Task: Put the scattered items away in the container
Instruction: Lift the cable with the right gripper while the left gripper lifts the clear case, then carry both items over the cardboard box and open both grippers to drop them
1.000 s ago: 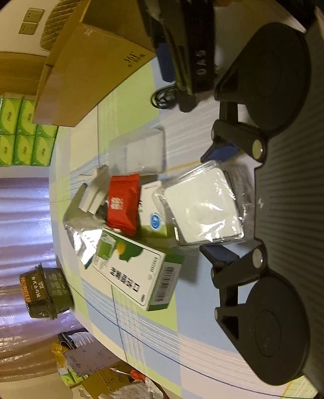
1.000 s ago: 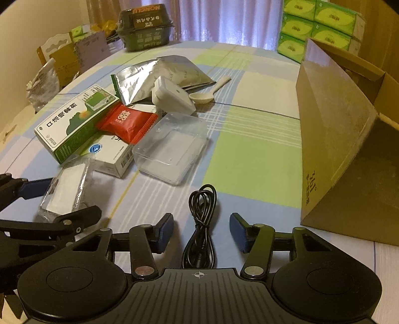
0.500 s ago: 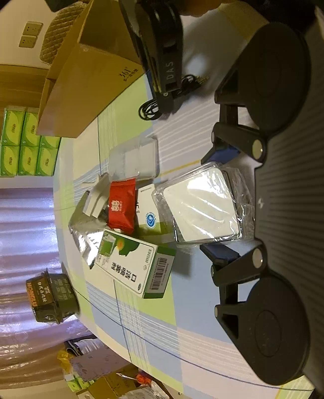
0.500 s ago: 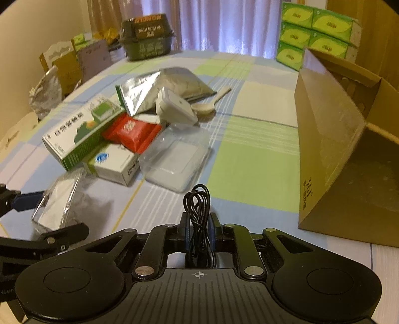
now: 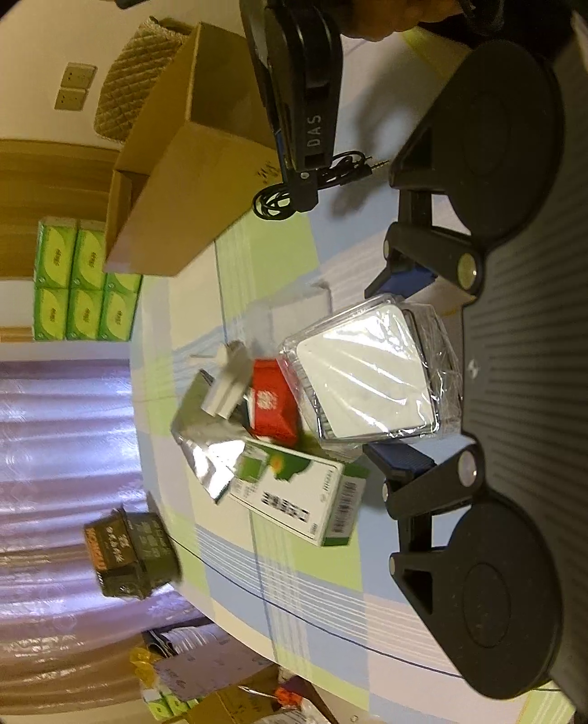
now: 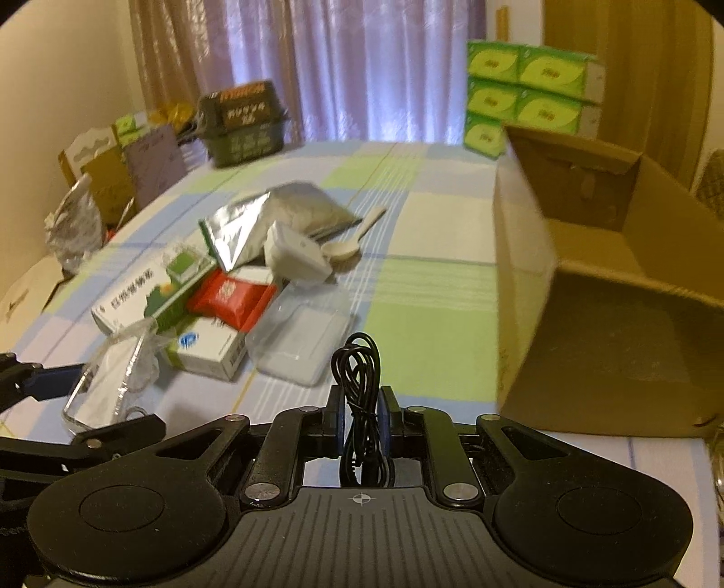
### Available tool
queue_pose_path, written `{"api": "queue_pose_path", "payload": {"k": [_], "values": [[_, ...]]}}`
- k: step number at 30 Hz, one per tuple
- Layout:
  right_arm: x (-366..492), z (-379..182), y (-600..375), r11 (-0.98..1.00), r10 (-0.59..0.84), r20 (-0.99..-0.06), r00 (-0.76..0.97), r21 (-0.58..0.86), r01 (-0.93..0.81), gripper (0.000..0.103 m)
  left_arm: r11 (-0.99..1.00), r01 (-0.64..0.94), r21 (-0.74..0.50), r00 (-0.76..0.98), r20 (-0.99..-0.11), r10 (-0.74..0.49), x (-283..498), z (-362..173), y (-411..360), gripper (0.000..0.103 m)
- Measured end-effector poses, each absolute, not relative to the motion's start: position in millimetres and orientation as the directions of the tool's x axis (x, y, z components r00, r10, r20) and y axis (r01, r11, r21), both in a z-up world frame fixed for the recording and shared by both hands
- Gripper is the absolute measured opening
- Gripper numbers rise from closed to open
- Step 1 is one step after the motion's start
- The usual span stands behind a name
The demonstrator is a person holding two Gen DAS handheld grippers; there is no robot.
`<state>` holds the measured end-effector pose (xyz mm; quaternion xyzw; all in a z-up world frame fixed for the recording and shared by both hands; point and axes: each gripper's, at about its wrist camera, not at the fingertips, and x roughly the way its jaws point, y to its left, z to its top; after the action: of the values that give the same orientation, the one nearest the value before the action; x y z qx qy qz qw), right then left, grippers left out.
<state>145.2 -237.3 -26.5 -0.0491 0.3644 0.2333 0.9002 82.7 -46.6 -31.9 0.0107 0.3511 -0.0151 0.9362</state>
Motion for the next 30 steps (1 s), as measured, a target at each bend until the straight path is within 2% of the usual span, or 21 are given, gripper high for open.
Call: {"api": "queue_pose_path", "payload": {"k": [9,19,30], "values": [[143,23,-268,0.910,0.383,-0.605,0.698,0.115,-0.399,0.016,0.993,0.112,0.019,0.791,-0.607,-0.078,94,5,-73,0.060],[165,87,-328,0.949,0.306,-0.490,0.816,0.092,-0.300,0.016,0.969,0.248,-0.005,0.825,-0.524,-0.214,136,58,-129,0.060],[212,85,-395,0.975,0.222,-0.516,0.827,0.103,-0.198,0.016,0.926,0.376,-0.024,0.802,-0.492,-0.338,206,72,-194,0.060]]}}
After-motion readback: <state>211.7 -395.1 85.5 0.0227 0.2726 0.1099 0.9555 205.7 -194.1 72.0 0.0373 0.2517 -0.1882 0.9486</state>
